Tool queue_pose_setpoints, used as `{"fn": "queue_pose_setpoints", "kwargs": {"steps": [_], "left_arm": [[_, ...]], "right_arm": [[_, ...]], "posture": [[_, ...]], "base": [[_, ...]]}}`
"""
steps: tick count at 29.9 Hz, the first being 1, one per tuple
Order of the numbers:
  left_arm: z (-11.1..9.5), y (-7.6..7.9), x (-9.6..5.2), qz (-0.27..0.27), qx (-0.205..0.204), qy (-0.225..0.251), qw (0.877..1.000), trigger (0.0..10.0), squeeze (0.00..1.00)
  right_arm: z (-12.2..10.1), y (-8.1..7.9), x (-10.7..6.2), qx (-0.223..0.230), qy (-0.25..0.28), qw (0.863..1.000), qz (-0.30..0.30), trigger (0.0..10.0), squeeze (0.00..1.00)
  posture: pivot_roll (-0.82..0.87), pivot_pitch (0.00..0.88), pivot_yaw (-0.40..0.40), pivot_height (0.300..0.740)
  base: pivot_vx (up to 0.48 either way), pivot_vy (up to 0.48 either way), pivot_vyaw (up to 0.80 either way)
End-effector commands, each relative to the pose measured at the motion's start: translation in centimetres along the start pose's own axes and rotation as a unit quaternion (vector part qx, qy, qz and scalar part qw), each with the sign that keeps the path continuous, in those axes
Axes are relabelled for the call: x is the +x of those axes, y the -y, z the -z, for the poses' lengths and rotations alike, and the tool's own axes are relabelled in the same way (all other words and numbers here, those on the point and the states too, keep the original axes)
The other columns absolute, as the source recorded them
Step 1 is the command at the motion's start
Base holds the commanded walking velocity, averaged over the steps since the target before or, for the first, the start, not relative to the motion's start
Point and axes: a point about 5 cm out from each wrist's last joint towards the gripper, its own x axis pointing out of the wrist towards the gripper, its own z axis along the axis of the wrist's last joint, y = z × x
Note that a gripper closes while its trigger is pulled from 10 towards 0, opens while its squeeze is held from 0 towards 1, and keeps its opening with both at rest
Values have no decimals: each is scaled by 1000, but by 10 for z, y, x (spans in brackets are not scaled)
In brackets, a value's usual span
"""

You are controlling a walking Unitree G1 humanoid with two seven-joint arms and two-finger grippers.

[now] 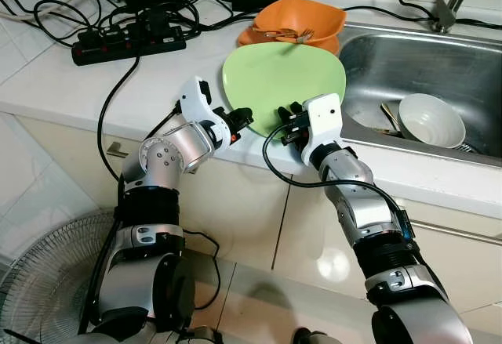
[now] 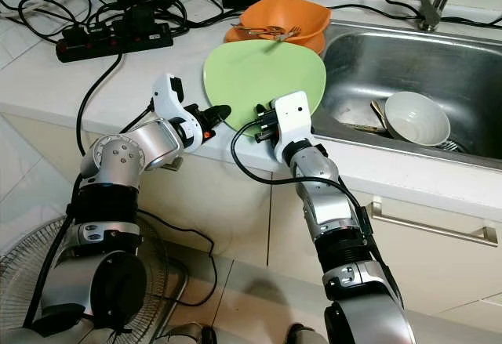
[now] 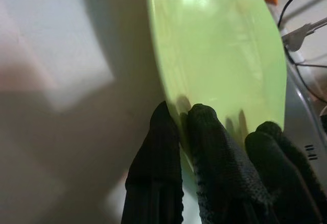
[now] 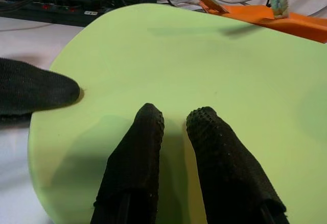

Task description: Kitchen organization

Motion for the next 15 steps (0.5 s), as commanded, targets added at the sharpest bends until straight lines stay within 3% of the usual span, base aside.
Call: {"fn": "queue_pose_setpoints", "kwargs": {"steps": [1, 9, 11, 12, 14, 15], "left_arm": [[7, -4, 1, -17, 7, -17, 1000, 0, 0], [5, -2, -11, -17, 6, -4, 1000, 0, 0], [6, -2, -16, -20, 10, 1, 1000, 549, 0], [7, -3, -20, -22, 11, 3, 1000, 6039, 0], [8, -4, -23, -23, 12, 4, 1000, 6039, 0], [10, -8, -28, -29, 11, 7, 999, 10000, 0]], "right_arm": [[8, 0, -3, 10, -18, 1000, 2, 10000, 0], [8, 1, -3, 8, -18, 1000, 2, 10000, 0], [8, 1, -3, 8, -18, 1000, 1, 10000, 0], [8, 1, -3, 8, -18, 1000, 1, 10000, 0], [8, 1, -3, 8, -18, 1000, 1, 10000, 0], [8, 2, -2, 7, -19, 1000, 1, 10000, 0]], "posture": [[-15, 95, 58, 732], [-9, 93, 51, 732], [-9, 93, 51, 732], [-3, 92, 47, 732], [-3, 92, 47, 732], [7, 91, 39, 732]], "base": [[0, 0, 0], [0, 0, 0], [0, 0, 0], [0, 0, 0], [0, 0, 0], [0, 0, 0]]}}
